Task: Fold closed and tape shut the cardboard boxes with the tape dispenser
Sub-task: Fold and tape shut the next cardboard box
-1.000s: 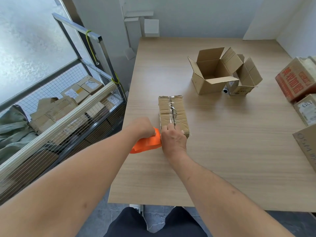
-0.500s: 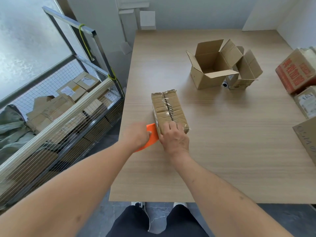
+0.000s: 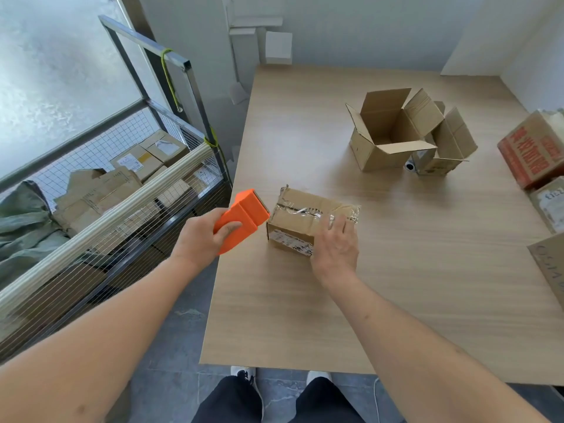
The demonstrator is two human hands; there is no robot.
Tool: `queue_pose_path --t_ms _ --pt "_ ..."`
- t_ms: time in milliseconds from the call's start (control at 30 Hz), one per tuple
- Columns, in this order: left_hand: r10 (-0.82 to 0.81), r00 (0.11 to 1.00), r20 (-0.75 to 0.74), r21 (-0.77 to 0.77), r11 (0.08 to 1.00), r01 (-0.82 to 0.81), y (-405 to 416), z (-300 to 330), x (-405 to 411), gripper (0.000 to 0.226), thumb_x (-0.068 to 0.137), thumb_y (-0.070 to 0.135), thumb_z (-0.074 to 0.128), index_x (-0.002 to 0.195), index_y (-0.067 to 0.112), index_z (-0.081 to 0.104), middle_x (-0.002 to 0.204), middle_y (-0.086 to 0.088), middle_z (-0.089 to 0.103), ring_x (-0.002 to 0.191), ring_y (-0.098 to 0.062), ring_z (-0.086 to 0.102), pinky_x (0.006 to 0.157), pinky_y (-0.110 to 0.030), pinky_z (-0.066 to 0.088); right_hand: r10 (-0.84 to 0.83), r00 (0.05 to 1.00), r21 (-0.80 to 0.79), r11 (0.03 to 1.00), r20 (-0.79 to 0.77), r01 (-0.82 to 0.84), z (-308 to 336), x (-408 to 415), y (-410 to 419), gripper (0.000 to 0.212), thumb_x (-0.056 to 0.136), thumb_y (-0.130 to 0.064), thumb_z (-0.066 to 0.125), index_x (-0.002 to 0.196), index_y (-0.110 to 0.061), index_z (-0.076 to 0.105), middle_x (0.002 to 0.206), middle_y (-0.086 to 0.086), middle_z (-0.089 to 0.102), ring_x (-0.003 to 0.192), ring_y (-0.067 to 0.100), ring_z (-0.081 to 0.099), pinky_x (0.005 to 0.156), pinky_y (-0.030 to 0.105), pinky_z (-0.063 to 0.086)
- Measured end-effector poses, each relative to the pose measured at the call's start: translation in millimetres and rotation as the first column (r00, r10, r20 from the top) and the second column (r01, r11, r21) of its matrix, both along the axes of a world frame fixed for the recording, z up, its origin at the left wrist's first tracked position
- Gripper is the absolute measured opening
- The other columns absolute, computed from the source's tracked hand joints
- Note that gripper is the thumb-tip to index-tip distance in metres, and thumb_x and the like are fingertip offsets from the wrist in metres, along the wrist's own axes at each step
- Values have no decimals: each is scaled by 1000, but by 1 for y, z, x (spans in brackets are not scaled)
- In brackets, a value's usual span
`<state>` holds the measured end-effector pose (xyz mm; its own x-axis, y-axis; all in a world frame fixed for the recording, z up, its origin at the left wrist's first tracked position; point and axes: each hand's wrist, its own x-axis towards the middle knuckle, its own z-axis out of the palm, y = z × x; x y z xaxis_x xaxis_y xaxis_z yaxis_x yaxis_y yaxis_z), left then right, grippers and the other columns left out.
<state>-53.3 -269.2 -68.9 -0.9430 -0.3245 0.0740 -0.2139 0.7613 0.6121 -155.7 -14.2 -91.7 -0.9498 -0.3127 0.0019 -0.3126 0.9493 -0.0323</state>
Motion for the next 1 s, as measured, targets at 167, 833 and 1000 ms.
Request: queue_pose_path --t_ms 167,833,1000 --pt "-98 993 -70 -60 994 93 -17 7 3 62 84 33 82 140 14 61 116 -6 74 103 -24 69 95 -34 51 156 979 -40 988 127 -152 -11 6 -28 93 86 -42 68 159 -31 12 159 18 15 148 44 14 122 57 14" --pt "-459 880 -121 -278 867 414 -35 21 -10 70 80 9 85 144 9 56 107 -8 74 96 -27 68 95 -41 54 281 928 -329 924 245 -193 -1 -12 -17 82 68 9 61 143 -12 37 156 6 36 153 27 19 124 38 20" --pt "-514 851 -113 -312 831 460 -23 22 -17 70 77 6 87 141 9 58 100 -6 73 87 -26 68 90 -38 54 317 909 -495 856 271 -151 8 -20 -6 58 69 9 49 116 -25 51 117 -4 60 110 24 53 85 35 45"
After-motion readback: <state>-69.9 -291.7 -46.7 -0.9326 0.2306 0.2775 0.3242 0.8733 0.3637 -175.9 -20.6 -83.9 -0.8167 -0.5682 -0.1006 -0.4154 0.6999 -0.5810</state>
